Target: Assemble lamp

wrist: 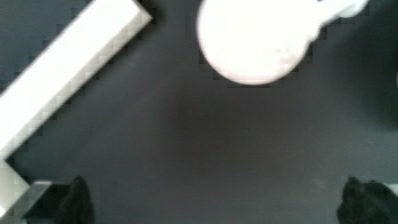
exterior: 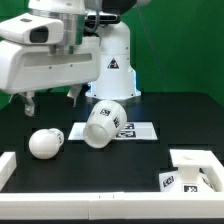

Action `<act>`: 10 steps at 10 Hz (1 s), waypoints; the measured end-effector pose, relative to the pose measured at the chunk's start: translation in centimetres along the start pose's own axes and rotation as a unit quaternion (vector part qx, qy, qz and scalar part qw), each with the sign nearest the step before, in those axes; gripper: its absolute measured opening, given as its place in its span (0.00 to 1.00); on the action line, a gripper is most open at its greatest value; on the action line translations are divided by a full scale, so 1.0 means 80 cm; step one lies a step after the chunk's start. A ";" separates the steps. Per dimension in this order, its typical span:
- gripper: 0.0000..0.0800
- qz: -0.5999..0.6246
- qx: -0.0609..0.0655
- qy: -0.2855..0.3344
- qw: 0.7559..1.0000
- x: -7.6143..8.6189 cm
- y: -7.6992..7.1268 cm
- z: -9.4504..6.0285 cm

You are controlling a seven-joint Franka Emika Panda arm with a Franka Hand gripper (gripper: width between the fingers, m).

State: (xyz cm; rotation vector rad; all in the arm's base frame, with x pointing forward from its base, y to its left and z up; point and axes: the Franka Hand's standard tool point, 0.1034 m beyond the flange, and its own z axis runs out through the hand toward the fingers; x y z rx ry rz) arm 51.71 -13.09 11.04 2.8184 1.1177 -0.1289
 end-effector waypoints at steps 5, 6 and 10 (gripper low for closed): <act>0.87 0.240 0.018 -0.006 0.971 0.002 0.018 0.015; 0.87 0.326 0.019 -0.013 0.945 0.008 0.017 0.017; 0.87 0.416 0.047 -0.016 0.908 0.016 0.007 0.021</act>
Offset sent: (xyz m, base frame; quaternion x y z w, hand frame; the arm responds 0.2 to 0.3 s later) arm 0.0195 -0.0451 -0.0123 -0.0129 -0.0558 0.2555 0.9651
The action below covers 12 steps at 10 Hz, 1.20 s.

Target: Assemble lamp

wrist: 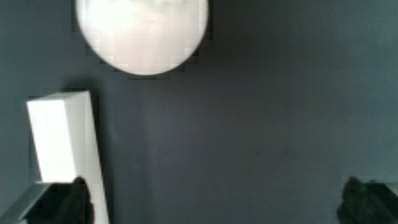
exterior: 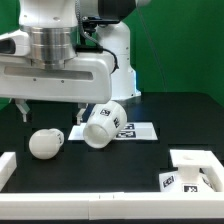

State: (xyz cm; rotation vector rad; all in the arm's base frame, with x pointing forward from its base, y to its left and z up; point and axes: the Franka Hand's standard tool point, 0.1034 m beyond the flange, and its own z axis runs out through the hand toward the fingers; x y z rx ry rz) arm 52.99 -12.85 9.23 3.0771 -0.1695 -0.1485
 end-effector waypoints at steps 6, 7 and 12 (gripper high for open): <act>0.87 0.047 0.029 -0.228 0.972 -0.002 0.028 0.002; 0.87 0.052 0.033 -0.257 0.964 -0.002 0.032 0.007; 0.87 0.045 0.035 -0.377 0.925 -0.014 0.034 0.028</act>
Offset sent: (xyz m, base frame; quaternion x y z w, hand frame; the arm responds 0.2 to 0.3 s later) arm 0.0096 -0.0238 0.0049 0.0016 -0.2598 0.1012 0.9604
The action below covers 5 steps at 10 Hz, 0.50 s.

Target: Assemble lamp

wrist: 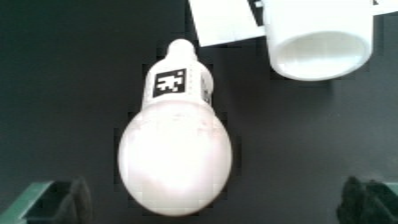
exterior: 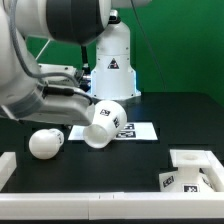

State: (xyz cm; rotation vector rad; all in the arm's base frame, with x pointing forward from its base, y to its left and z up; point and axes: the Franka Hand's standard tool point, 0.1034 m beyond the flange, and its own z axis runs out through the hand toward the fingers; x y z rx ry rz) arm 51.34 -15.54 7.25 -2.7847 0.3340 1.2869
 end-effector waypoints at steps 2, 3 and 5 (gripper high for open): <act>0.87 0.001 -0.003 0.002 1.000 0.006 0.006 0.003; 0.87 0.001 -0.003 0.001 1.000 0.006 0.005 0.004; 0.87 0.012 0.012 -0.036 0.999 -0.001 0.013 0.021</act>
Offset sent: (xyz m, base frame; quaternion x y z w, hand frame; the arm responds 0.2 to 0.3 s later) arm 0.0000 0.0000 0.0000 0.0000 0.0000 0.0000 1.0000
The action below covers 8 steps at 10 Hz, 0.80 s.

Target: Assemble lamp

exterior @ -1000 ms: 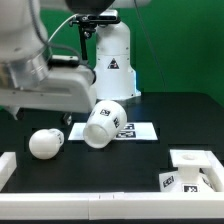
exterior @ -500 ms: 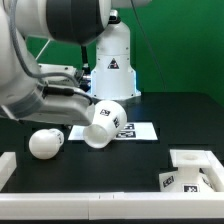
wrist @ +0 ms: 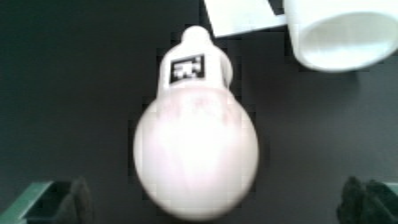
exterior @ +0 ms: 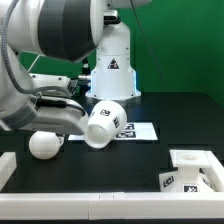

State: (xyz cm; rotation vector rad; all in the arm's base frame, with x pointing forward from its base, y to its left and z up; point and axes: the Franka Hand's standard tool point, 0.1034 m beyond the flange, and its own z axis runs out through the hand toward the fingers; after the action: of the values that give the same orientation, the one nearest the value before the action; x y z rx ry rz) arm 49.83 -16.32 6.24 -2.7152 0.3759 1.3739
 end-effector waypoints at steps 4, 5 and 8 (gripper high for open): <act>0.87 -0.002 -0.004 -0.020 1.000 0.007 -0.004 0.010; 0.87 -0.001 -0.004 -0.023 1.000 0.009 -0.004 0.013; 0.87 -0.005 -0.005 -0.017 1.000 0.017 0.003 0.026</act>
Offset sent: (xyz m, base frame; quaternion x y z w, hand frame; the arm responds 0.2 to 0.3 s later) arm 0.0000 0.0000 0.0000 0.0000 0.0000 0.0000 1.0000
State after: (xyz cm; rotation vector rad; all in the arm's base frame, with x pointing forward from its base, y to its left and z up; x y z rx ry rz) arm 48.89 -16.42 3.94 -2.6938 0.3534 1.4224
